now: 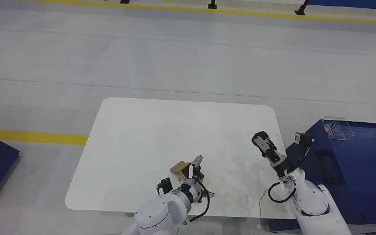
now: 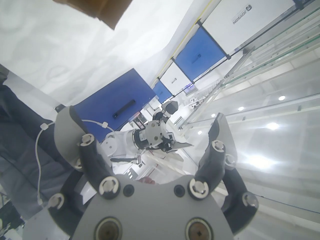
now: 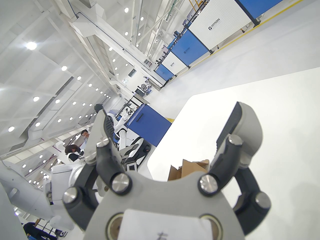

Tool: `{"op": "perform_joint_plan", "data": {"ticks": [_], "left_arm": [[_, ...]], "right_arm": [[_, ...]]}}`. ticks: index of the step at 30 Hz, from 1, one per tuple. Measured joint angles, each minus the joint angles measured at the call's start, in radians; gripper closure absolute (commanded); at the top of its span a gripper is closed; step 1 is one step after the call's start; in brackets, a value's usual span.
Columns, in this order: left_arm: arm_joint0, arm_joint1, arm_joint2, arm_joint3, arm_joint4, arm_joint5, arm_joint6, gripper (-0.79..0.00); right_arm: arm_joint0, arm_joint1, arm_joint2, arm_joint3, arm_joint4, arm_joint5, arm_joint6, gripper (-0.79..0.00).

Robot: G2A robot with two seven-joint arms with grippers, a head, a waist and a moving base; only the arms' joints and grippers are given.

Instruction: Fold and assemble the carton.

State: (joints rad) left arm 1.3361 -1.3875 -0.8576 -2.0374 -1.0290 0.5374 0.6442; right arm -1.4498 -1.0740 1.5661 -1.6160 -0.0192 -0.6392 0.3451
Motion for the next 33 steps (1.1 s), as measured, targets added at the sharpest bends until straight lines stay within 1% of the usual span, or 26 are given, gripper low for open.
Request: {"op": "perform_joint_plan", "data": {"ticks": [2,7,10,11,12,13,14,15,16,17,19,20,22,23,25,29,33], "left_arm": [[0.000,0.000,0.001,0.000,0.000,-0.004,0.027,-0.785],[0.000,0.000,0.001,0.000,0.000,-0.003,0.027,-0.785],[-0.007,0.002,-0.002,0.019,0.010,0.016,0.035,-0.785],[-0.023,0.002,-0.018,0.037,0.024,0.058,0.069,-0.785],[-0.029,0.002,-0.033,0.036,0.034,0.093,0.114,-0.785],[-0.029,0.002,-0.043,0.019,0.048,0.129,0.170,-0.785],[-0.026,0.003,-0.046,-0.018,0.073,0.191,0.250,-0.785],[-0.022,0.004,-0.047,-0.045,0.092,0.243,0.306,-0.785],[-0.015,0.007,-0.047,-0.059,0.118,0.287,0.349,-0.785],[-0.003,0.012,-0.047,-0.050,0.172,0.325,0.381,-0.785],[0.016,0.019,-0.054,-0.021,0.259,0.368,0.373,-0.785],[0.028,0.023,-0.069,-0.002,0.314,0.395,0.348,-0.785],[0.042,0.026,-0.075,0.039,0.400,0.451,0.267,-0.785],[0.044,0.025,-0.062,0.072,0.441,0.473,0.205,-0.785],[0.029,0.019,-0.033,0.126,0.475,0.478,0.162,-0.785],[-0.038,0.004,0.063,0.252,0.500,0.475,0.164,-0.785],[-0.083,-0.010,0.103,0.324,0.483,0.475,0.164,-0.785]], "right_arm": [[0.000,0.000,0.000,0.000,0.000,0.000,0.000,-0.785],[0.000,0.000,0.000,0.000,0.000,0.000,0.000,-0.785],[-0.001,-0.004,-0.016,-0.003,-0.006,0.027,-0.021,-0.785],[0.004,-0.005,-0.036,-0.008,-0.042,0.043,-0.026,-0.785],[0.010,-0.007,-0.051,-0.010,-0.090,0.058,-0.034,-0.785],[0.016,-0.009,-0.068,-0.012,-0.157,0.077,-0.047,-0.785],[0.023,-0.012,-0.094,-0.013,-0.262,0.112,-0.067,-0.785],[0.029,-0.014,-0.116,-0.014,-0.340,0.145,-0.077,-0.785],[0.035,-0.017,-0.140,-0.014,-0.413,0.179,-0.083,-0.785],[0.045,-0.020,-0.171,-0.011,-0.496,0.223,-0.080,-0.785],[0.063,-0.025,-0.215,-0.001,-0.589,0.278,-0.062,-0.785],[0.074,-0.027,-0.240,0.004,-0.637,0.302,-0.050,-0.785],[0.088,-0.031,-0.273,0.015,-0.698,0.329,-0.027,-0.785],[0.097,-0.033,-0.293,0.022,-0.731,0.345,-0.013,-0.785],[0.108,-0.037,-0.320,0.034,-0.767,0.366,-0.002,-0.785],[0.126,-0.046,-0.369,0.053,-0.802,0.388,0.004,-0.785],[0.136,-0.051,-0.401,0.063,-0.835,0.394,0.021,-0.785]]}}
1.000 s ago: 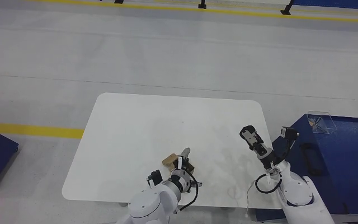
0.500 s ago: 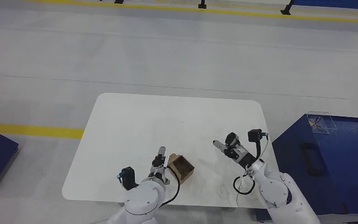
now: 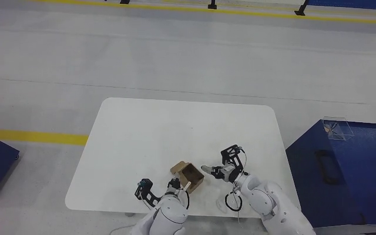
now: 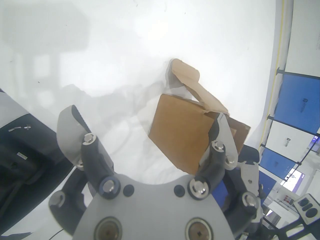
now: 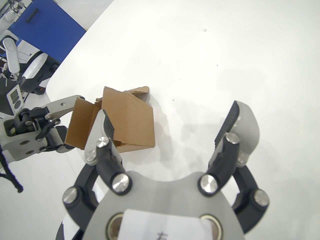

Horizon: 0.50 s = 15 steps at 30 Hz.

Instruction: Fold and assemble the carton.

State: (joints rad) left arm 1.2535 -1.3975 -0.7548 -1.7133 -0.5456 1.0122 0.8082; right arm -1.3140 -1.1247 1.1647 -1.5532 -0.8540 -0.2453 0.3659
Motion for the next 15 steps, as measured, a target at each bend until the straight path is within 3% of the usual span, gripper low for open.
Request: {"op": "perform_joint_plan", "data": {"ticks": [15], "left_arm": [[-0.102,-0.044,0.056,0.128,-0.052,0.000,0.000,-0.785]], "right_arm": [[0.066,-0.027,-0.086,0.079,-0.067,0.059,-0.016,-0.785]]}}
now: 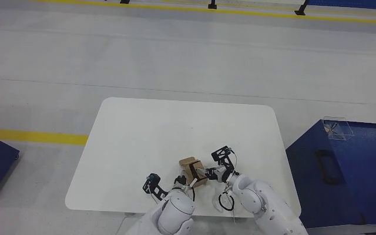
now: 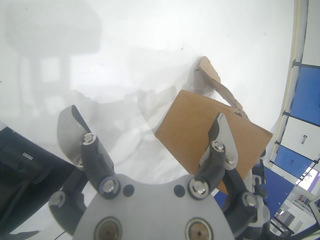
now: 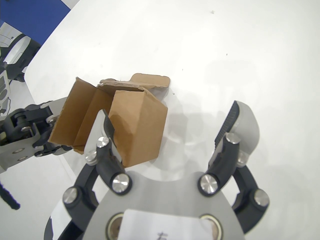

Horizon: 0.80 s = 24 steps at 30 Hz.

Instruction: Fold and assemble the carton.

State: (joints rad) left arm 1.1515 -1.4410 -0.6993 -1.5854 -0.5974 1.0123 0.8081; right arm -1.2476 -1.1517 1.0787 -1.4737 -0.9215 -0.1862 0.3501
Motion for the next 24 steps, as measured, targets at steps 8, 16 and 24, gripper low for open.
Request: {"op": "perform_joint_plan", "data": {"ticks": [8,16,24], "left_arm": [[0.081,-0.019,-0.037,-0.106,0.106,0.000,0.000,-0.785],[0.053,-0.059,-0.003,-0.045,0.120,0.000,0.000,-0.785],[-0.008,-0.098,0.033,0.056,0.102,0.000,0.000,-0.785]], "right_arm": [[-0.010,0.004,0.043,-0.016,0.010,-0.007,-0.011,-0.785],[-0.033,0.013,0.113,-0.028,0.027,-0.013,-0.016,-0.785],[-0.037,0.013,0.114,-0.011,0.039,-0.049,0.018,-0.785]]}}
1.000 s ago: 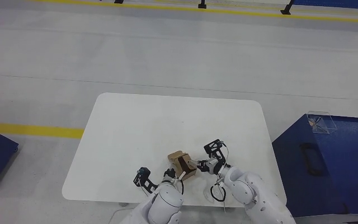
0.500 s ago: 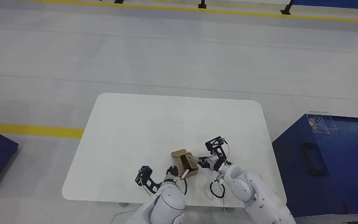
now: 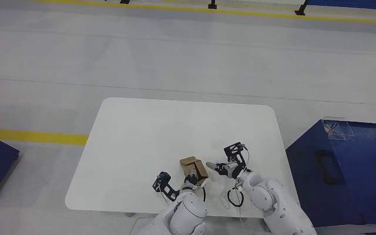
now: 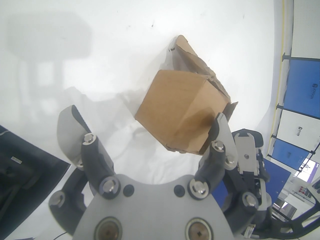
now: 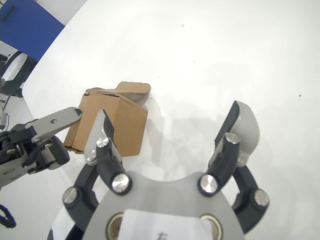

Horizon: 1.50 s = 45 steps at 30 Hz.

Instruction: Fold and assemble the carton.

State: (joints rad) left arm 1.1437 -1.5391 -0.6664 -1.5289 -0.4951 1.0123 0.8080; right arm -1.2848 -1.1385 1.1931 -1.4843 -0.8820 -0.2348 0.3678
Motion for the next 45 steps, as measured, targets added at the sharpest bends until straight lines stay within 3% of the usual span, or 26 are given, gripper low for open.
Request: {"op": "perform_joint_plan", "data": {"ticks": [7,12,17,23,29,45], "left_arm": [[-0.025,-0.026,-0.001,0.044,-0.020,0.000,0.000,-0.785],[-0.001,-0.034,-0.019,0.009,0.007,0.000,0.000,-0.785],[0.048,-0.037,-0.048,-0.076,0.050,0.000,0.000,-0.785],[0.159,-0.048,-0.123,-0.296,0.149,0.000,0.000,-0.785],[0.272,-0.054,-0.147,-0.485,0.196,0.000,0.000,-0.785],[0.350,-0.046,-0.204,-0.539,0.233,0.000,-0.066,-0.785]], "right_arm": [[0.033,-0.003,0.043,0.041,0.087,-0.026,-0.066,-0.785],[0.007,0.012,0.154,0.019,0.158,-0.039,-0.073,-0.785],[0.002,0.020,0.183,0.022,0.121,-0.024,-0.002,-0.785],[0.061,0.010,0.087,0.090,0.020,-0.035,0.070,-0.785],[0.153,-0.011,-0.019,0.187,-0.055,-0.029,0.079,-0.785],[0.338,-0.085,-0.257,0.338,-0.087,-0.103,0.119,-0.785]]}}
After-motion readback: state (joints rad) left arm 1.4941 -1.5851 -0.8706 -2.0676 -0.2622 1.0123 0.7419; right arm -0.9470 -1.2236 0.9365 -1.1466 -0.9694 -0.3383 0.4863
